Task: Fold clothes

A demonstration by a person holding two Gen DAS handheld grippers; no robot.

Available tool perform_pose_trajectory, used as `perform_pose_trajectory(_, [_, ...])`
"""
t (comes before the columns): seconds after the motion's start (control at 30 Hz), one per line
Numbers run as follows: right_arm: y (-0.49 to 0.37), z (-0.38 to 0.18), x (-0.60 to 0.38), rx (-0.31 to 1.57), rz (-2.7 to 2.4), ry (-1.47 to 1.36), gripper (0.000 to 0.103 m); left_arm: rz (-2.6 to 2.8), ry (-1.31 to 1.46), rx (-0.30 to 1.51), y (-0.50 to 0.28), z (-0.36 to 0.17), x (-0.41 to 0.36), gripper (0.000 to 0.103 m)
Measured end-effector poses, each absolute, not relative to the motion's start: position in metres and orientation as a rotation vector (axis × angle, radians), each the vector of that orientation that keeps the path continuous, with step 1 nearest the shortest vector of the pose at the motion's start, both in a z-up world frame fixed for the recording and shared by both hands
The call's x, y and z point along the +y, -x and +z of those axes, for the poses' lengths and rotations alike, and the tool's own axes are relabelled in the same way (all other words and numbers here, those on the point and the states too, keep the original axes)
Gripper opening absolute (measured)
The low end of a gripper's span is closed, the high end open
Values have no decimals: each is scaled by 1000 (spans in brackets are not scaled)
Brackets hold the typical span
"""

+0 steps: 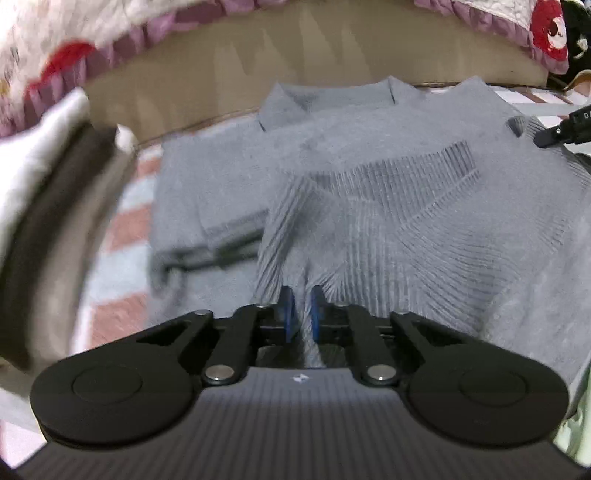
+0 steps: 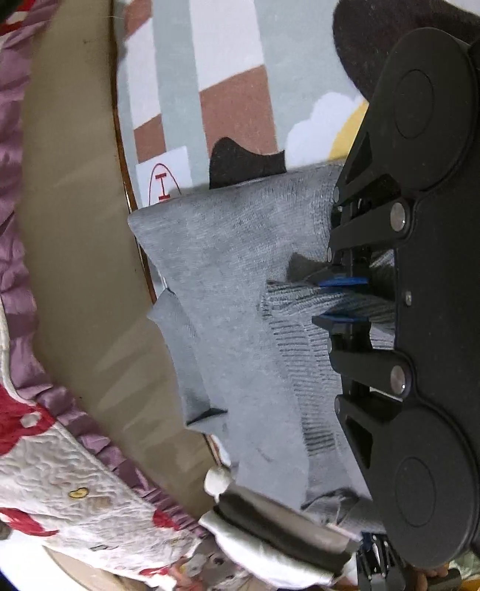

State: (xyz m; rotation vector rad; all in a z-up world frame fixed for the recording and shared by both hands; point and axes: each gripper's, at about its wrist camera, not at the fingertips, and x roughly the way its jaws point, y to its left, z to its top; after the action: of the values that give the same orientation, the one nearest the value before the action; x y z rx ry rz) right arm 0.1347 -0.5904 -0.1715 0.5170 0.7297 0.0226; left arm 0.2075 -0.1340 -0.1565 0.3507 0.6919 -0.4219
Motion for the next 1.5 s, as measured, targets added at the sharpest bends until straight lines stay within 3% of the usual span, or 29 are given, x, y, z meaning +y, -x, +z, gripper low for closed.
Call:
perform_pose_trajectory(0.13, [-135,-171,-592,723,38,-546,24,-175,-154,615,-218,-126,-85,0])
perform_pose_trajectory(0.3, [-128,-165,-599,705,31,-627,41,-162,-146,659,-221,-137,-64,2])
perform_pose_trajectory(0.37, [-117,-159,-607,670,8,-678,41,-266,-123,667,-214,-140,-68,5])
perform_pose_trajectory(0.43, [-102,-153,-619,652,-28,-736,41,-368,-127,678,-208,-143,-77,16])
perform_pose_trajectory(0.5, [-95,-148,-616,684,-35,-664,40,-447,-154,681,-202,-148,-88,40])
perform_pose_trajectory(0.63, [-95,-135,-584,759,4,-369,34,-522,-236,694,-205,-158,-112,47])
perform_pose_trajectory(0.87, [-114,-150,-544,815,37,-111,38,-528,-390,757,-232,-182,-141,83])
perform_pose_trajectory(0.93, [-119,-155,-546,815,33,-104,41,-518,-309,797,-238,-184,-137,77])
perform_pose_trajectory(0.97, [-121,-157,-547,812,35,-120,42,-521,-248,819,-240,-183,-133,61])
perform_pose_trajectory(1.0, [-124,-159,-548,808,45,-136,43,-513,-277,799,-236,-182,-135,28])
perform_pose_trajectory(1.03, [-127,-161,-548,805,56,-150,43,-504,-317,773,-231,-180,-138,9])
perform_pose_trajectory(1.13, [-130,-162,-548,792,86,-173,45,-450,-394,685,-213,-170,-144,8])
perform_pose_trajectory(1.27, [-126,-157,-558,750,124,-296,50,-315,-162,609,-210,-142,-103,8])
perform_pose_trajectory(1.33, [-127,-158,-566,745,113,-359,50,-280,-47,629,-217,-138,-81,8])
perform_pose_trajectory(1.5, [-127,-164,-588,720,127,-579,53,-248,-68,669,-224,-156,-72,8])
